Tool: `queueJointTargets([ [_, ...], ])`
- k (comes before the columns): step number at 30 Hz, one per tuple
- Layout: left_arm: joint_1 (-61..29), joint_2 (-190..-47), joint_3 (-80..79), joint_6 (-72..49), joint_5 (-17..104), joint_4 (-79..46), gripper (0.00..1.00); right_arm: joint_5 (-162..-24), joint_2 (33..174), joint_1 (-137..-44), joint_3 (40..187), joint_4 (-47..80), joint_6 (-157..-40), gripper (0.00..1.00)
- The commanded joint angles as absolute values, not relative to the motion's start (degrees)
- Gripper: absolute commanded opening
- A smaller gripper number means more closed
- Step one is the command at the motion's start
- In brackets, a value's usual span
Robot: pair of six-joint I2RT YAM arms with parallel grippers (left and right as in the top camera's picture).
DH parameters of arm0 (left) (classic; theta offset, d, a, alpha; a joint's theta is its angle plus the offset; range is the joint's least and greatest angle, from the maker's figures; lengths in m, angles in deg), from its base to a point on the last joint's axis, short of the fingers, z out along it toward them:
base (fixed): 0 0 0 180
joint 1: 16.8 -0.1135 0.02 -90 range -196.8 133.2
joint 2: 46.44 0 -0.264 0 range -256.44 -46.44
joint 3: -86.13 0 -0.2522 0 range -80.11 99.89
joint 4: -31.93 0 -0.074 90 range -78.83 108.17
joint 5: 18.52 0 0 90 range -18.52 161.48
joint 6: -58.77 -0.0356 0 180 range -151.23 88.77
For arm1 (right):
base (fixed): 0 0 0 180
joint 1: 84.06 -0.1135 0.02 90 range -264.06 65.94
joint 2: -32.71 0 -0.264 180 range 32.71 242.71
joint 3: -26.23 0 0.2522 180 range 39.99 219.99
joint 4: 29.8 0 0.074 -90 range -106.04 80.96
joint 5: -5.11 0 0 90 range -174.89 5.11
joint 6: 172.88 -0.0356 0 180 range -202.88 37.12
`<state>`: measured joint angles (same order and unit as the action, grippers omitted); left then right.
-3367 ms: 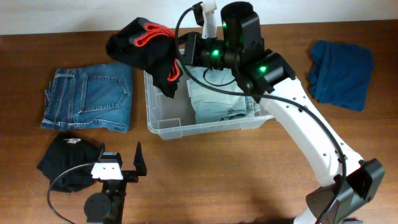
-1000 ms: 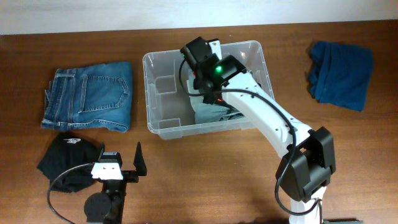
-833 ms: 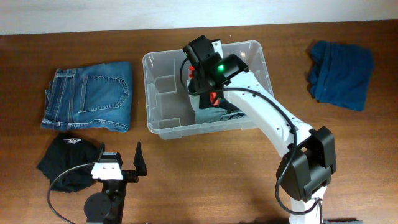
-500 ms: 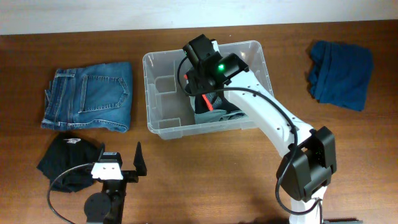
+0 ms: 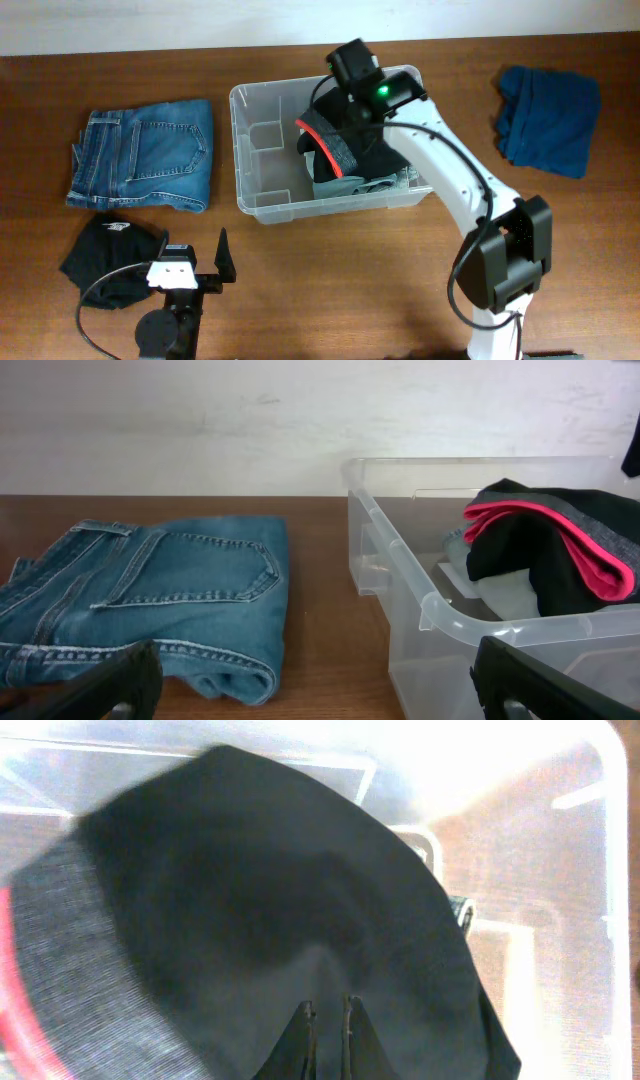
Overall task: Pack container
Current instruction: 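Press the black-and-red garment down inside the container with the right gripper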
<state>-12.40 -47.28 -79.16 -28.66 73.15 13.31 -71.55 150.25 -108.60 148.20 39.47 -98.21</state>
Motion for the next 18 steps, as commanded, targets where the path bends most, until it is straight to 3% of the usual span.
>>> queueJointTargets([
  [1,-12.6,-46.9,-79.6,-29.6,72.7,13.4,0.99,-78.5,155.1,-105.7,146.5,39.4,-96.5,0.04],
  [8,-12.6,-46.9,-79.6,-29.6,72.7,13.4,0.99,-79.7,160.0,-103.1,145.5,42.0,-95.1,0.04],
  [18,-12.6,-46.9,-79.6,-29.6,72.7,13.4,0.99,-79.8,155.1,-102.7,151.1,46.4,-95.1,0.04],
])
